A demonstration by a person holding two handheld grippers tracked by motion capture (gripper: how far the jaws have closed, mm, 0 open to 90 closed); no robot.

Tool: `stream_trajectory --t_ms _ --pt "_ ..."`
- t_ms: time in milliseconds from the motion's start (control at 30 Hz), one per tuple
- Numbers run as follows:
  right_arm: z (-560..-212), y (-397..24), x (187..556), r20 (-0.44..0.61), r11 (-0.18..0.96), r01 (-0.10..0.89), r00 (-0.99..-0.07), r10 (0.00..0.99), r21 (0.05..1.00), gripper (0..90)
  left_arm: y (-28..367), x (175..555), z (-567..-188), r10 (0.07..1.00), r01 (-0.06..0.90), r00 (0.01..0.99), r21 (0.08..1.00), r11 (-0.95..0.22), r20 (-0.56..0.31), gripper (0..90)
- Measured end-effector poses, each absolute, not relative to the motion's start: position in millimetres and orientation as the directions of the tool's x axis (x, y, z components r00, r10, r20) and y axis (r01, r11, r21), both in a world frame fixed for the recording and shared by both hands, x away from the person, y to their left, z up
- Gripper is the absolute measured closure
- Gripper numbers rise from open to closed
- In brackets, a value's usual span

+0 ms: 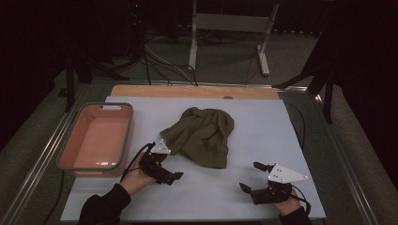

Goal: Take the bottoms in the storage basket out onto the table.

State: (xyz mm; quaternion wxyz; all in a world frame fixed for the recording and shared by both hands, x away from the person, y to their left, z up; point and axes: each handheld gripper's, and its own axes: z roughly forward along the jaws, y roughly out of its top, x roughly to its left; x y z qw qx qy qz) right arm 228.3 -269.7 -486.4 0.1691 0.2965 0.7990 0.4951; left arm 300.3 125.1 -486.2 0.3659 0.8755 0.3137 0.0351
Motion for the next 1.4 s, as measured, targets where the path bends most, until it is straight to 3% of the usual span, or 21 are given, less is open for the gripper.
stream_trajectory --t_ms 833,1400 --pt "-485.4 -269.7 227.4 0.020 0.334 0.303 -0.766 0.643 0.893 9.7 144.6 265.6 -507.9 0.387 0.435 0.896 0.613 -0.660 -0.219 0.5" --pt "-485.2 -270.0 227.2 0.017 0.336 0.303 -0.765 0.644 0.892 9.6 181.0 247.1 -510.5 0.390 0.459 0.885 0.617 -0.640 -0.255 0.6"
